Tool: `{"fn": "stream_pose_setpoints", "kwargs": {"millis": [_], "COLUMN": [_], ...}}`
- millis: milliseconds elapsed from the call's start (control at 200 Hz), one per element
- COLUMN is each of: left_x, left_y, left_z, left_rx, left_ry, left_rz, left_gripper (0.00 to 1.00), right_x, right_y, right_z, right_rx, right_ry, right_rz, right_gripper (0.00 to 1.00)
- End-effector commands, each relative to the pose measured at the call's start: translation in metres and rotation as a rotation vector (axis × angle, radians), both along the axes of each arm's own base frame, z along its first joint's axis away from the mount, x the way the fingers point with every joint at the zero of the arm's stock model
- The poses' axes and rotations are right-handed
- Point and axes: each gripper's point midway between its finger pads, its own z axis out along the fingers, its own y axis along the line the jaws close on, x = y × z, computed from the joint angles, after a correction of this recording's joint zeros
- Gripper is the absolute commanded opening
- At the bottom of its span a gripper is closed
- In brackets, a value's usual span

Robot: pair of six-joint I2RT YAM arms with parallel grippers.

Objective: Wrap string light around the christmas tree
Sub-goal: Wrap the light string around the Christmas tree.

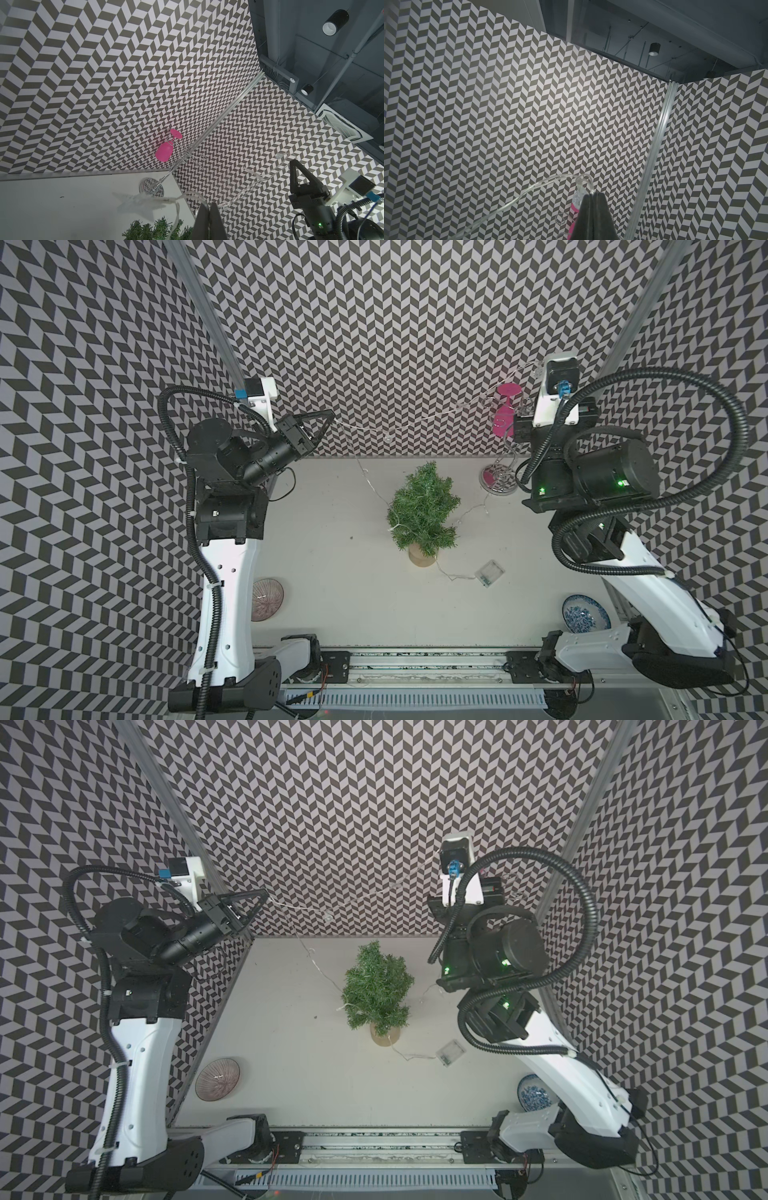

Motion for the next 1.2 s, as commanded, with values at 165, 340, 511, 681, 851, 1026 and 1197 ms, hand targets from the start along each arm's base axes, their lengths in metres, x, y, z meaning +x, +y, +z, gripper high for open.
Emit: {"fn": "stream_pose_setpoints", "kwargs": {"millis": [165,340,511,681,851,1026,1197], "left_x": [0.030,0.048,0.066,0.089,0.110,0.126,0.134], "left_y": [-0.001,-0.001,-0.008,-0.024,-0.041,-0.060,-0.092], "left_z": [-0.025,-0.037,-0.048,-0.068,-0.085,-0.098,-0.106], "left_rx": [-0.019,-0.017,-0.026,-0.017,-0.008,-0.003,0.006], "left_ry": [0.011,0.027,0.049,0.086,0.120,0.143,0.160], "left_rz": [-0.062,-0.078,-0.111,-0.153,-0.186,-0.225,-0.286], "left_gripper": [0.00,0.00,0.00,0.00,0.00,0.00,0.00], "right_x": [0.013,0.024,0.040,0.065,0.089,0.104,0.111], "right_y": [0.006,0.013,0.008,0.008,-0.001,-0.012,-0.035], "right_z": [0.007,0.005,0.001,-0.009,-0.023,-0.037,-0.043], "right_rx": [0.004,-0.024,-0.036,-0.030,-0.042,-0.043,-0.036], "right_ry": [-0.038,-0.033,-0.029,-0.003,0.031,0.069,0.084], "right_rz": [0.005,-0.005,-0.037,-0.035,-0.065,-0.087,-0.122], "right_gripper": [0.00,0.00,0.00,0.00,0.00,0.00,0.00]}}
